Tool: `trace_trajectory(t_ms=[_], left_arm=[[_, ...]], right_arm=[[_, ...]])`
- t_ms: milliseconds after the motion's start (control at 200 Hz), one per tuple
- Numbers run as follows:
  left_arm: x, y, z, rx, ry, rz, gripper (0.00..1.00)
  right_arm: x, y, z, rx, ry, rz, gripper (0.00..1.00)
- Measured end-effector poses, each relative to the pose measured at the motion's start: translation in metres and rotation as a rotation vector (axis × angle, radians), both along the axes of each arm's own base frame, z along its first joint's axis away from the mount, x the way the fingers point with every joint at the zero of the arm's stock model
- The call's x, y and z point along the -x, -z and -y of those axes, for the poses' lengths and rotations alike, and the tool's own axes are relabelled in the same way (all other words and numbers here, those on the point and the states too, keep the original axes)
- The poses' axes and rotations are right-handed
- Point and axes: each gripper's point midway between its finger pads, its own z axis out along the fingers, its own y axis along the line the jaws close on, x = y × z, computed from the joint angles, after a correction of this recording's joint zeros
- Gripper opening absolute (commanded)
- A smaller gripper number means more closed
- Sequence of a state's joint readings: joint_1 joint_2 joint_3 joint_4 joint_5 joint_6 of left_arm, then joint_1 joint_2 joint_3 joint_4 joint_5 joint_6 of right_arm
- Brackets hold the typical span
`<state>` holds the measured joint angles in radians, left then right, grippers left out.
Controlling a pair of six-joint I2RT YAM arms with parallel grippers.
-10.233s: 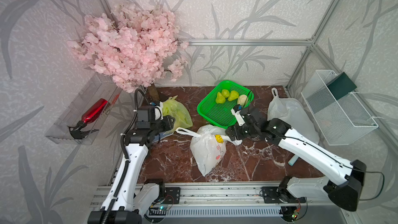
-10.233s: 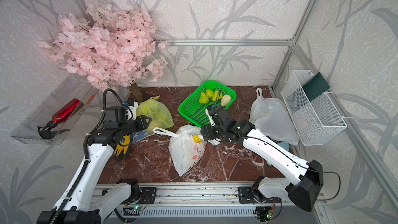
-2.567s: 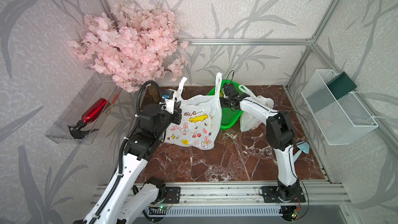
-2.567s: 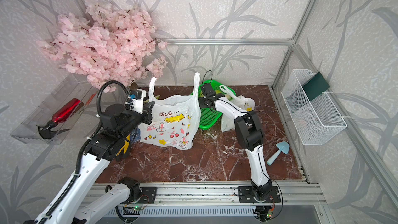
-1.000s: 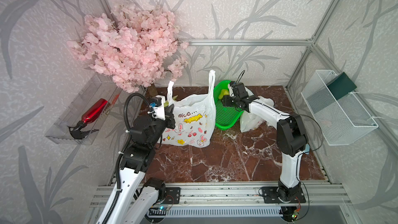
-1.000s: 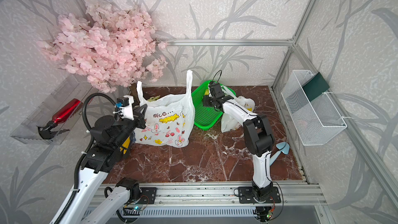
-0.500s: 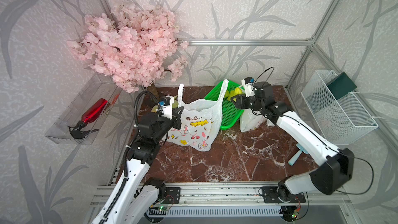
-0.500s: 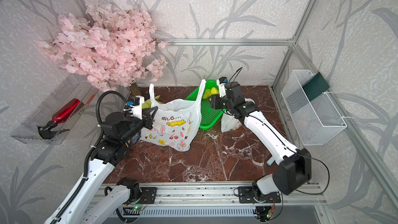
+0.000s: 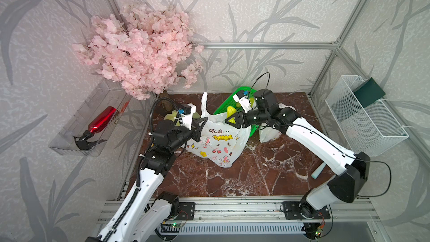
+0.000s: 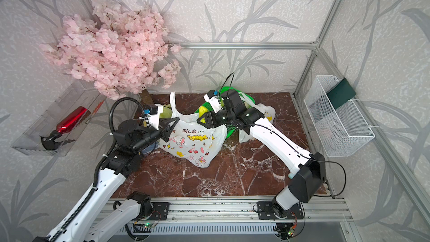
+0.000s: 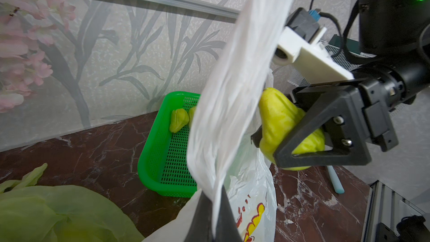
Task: Place the pears into plastic bags & tie knots
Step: Place the pear in the plastic bag.
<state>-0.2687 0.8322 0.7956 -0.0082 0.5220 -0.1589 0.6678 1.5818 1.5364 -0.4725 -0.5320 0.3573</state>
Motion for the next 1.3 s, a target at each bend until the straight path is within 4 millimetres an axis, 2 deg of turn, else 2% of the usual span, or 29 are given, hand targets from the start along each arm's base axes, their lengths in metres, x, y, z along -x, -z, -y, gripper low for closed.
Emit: trace_trajectory(t_ms=[205, 460, 615, 755, 865, 1045, 1215, 1300], left_arm=[[0.006, 0.003, 0.014, 0.007, 0.072, -0.008, 0.00], [0.002, 0.030, 0.032, 0.040, 0.149, -0.081, 0.00], [0.007, 0.038, 0.050, 0.045, 0.237, -0.110, 0.00], [0.017, 0.044, 0.062, 0.044, 0.326, -0.133, 0.00], [0.025, 0.043, 0.067, 0.050, 0.372, -0.134, 0.00], [0.031, 0.046, 0.071, 0.060, 0.408, -0.143, 0.00], [0.033, 0.049, 0.076, 0.061, 0.434, -0.154, 0.00], [0.035, 0.052, 0.078, 0.060, 0.448, -0.165, 0.00]], right_arm=[[0.003, 0.027, -0.015, -0.025, -0.040, -0.140, 0.17], [0.031, 0.091, -0.010, 0.033, -0.047, -0.336, 0.18], [0.039, 0.107, -0.015, 0.023, -0.055, -0.464, 0.23], [0.032, 0.122, -0.026, -0.015, -0.010, -0.635, 0.29], [0.018, 0.129, -0.025, -0.036, 0.095, -0.701, 0.30], [-0.007, 0.139, -0.021, -0.011, 0.275, -0.649, 0.37], [-0.007, 0.145, -0.026, 0.031, 0.344, -0.586, 0.38], [-0.010, 0.142, -0.023, 0.045, 0.364, -0.560, 0.43]])
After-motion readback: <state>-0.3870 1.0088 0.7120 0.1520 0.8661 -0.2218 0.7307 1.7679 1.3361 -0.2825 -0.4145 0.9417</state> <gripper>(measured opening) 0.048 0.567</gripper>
